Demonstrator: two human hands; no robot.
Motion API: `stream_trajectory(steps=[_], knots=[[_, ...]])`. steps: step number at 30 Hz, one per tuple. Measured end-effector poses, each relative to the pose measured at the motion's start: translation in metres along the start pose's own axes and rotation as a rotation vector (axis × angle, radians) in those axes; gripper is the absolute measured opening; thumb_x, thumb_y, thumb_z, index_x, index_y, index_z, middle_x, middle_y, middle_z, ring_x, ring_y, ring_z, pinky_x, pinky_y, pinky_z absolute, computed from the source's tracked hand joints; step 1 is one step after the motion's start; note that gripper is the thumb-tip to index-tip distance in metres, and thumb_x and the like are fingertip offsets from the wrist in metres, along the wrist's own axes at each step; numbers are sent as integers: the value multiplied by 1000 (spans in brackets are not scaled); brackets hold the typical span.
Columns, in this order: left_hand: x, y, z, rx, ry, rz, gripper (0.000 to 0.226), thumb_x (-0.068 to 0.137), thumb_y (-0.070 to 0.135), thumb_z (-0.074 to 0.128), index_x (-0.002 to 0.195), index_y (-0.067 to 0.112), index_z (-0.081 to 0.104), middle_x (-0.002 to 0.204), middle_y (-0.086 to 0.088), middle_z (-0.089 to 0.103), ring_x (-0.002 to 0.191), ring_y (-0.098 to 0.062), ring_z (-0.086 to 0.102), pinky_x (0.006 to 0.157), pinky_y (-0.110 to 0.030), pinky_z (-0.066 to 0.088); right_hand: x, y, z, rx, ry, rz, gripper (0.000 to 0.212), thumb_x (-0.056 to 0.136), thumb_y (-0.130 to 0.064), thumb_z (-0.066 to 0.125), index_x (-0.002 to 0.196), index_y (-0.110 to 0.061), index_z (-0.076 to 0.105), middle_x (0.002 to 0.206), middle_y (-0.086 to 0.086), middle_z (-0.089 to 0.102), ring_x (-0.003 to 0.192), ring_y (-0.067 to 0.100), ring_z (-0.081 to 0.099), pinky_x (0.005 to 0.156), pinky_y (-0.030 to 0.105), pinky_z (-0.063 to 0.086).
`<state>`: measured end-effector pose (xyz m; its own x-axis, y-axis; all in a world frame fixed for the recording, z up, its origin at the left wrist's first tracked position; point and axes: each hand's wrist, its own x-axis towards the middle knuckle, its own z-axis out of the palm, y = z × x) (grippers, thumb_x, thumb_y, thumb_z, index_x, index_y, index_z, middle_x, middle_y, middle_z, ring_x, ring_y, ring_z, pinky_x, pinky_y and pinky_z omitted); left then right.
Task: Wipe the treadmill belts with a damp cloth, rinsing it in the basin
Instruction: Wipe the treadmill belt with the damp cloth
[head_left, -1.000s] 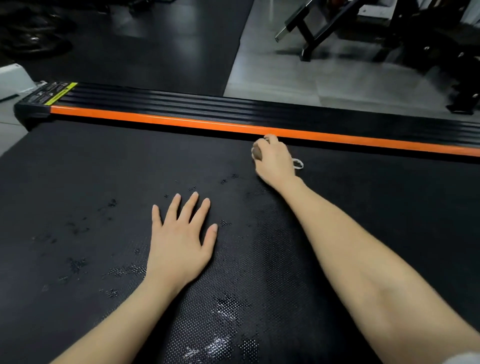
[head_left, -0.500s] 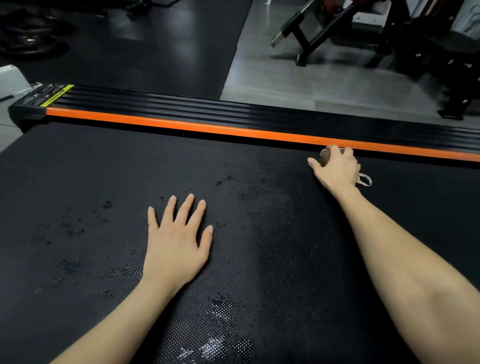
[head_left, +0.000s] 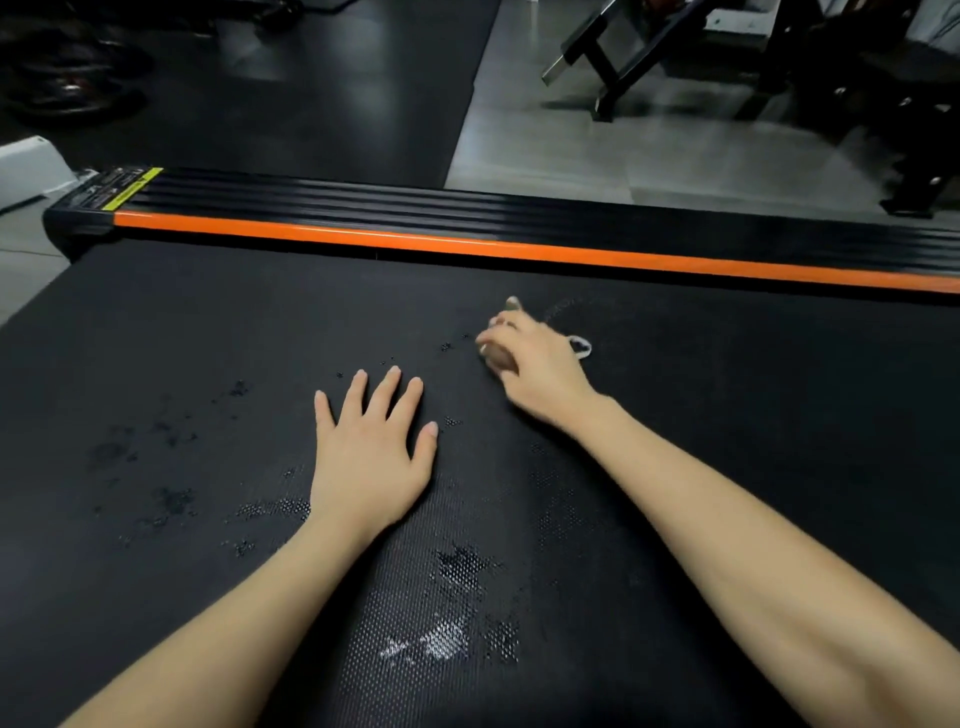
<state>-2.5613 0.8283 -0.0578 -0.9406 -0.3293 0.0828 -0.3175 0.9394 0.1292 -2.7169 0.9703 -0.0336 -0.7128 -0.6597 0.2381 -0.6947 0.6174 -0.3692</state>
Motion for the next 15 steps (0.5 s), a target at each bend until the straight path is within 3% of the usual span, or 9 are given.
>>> stream_trajectory(steps=[3, 7, 12, 15], knots=[[0, -1, 0, 0, 0, 2, 68, 89, 55, 8, 149, 29, 26, 157, 4, 21, 146, -26, 11, 115, -54, 5, -93, -30, -14, 70, -135, -150, 43, 72, -3, 55, 113, -12, 65, 131, 14, 52, 124, 35, 45, 105, 49, 31], [1, 0, -1, -27, -2, 0, 56, 97, 49, 25, 149, 27, 25, 158, 3, 19, 146, -26, 9, 116, -55, 3, -148, -31, -25, -9, -257, -230, 52, 73, -3, 62, 122, -21, 61, 144, 12, 42, 137, 32, 32, 114, 48, 17], [-1, 0, -8, -111, -10, 14, 53, 98, 46, 30, 147, 25, 31, 157, 2, 24, 145, -27, 11, 116, -53, 3, -82, -35, -17, -64, -38, 168, 37, 82, -2, 53, 113, -16, 67, 133, 7, 50, 124, 32, 42, 105, 43, 25], [-17, -5, -22, -255, 63, 61, 46, 99, 36, 40, 142, 20, 43, 154, -1, 31, 144, -29, 18, 117, -50, 6, -118, -60, -9, -12, 8, 142, 33, 79, -2, 59, 106, -16, 70, 128, 7, 55, 118, 33, 48, 101, 46, 34]])
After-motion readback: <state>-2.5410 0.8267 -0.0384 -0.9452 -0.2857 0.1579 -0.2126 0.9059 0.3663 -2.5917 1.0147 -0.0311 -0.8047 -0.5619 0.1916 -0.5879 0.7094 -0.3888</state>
